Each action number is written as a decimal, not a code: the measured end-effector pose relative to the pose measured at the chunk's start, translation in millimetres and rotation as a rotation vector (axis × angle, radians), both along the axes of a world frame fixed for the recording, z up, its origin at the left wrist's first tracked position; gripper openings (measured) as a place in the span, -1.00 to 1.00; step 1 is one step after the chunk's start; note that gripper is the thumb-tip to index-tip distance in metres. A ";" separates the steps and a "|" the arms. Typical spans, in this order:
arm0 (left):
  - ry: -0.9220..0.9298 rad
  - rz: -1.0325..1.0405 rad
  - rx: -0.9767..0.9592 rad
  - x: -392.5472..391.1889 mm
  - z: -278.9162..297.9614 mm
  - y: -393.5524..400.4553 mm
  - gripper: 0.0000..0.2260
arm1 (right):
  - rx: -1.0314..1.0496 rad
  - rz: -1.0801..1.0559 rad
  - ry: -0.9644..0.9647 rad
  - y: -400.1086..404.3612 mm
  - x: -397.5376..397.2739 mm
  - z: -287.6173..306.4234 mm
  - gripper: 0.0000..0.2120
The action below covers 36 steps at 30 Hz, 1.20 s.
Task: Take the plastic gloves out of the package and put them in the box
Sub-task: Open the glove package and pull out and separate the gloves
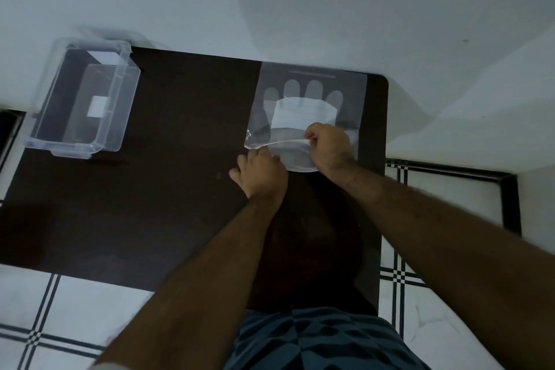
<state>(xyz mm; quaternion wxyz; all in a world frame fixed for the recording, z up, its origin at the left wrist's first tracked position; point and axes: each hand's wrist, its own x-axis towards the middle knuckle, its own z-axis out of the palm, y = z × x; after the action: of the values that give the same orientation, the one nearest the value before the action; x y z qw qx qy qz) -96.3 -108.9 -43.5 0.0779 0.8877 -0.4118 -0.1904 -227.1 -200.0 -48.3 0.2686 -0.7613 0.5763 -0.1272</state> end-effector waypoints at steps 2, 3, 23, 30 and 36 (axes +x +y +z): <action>0.004 0.032 0.029 0.8 -2.4 -2.2 -0.65 | -0.023 0.003 -0.004 1.0 1.7 0.4 -0.84; -0.004 0.041 0.043 2.0 -3.2 -2.7 -0.64 | -0.035 -0.001 -0.006 1.4 2.0 0.9 -0.84; 0.172 0.419 -0.062 -6.1 -10.7 -7.3 -0.56 | -0.032 -0.052 -0.055 19.5 14.6 -2.1 -0.88; 0.253 0.567 -0.105 -2.7 -6.2 -12.8 -0.78 | -0.043 -0.072 -0.040 22.2 17.8 0.4 -0.87; 0.415 0.730 -0.142 -6.2 4.8 -12.7 -0.80 | -0.036 -0.065 -0.032 22.8 20.3 4.1 -0.88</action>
<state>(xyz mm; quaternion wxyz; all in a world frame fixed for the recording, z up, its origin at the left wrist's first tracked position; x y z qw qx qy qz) -102.5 -121.6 -38.7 0.2822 0.9106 -0.0582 -0.2963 -206.8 -177.2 -44.2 0.2596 -0.7448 0.5939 -0.1585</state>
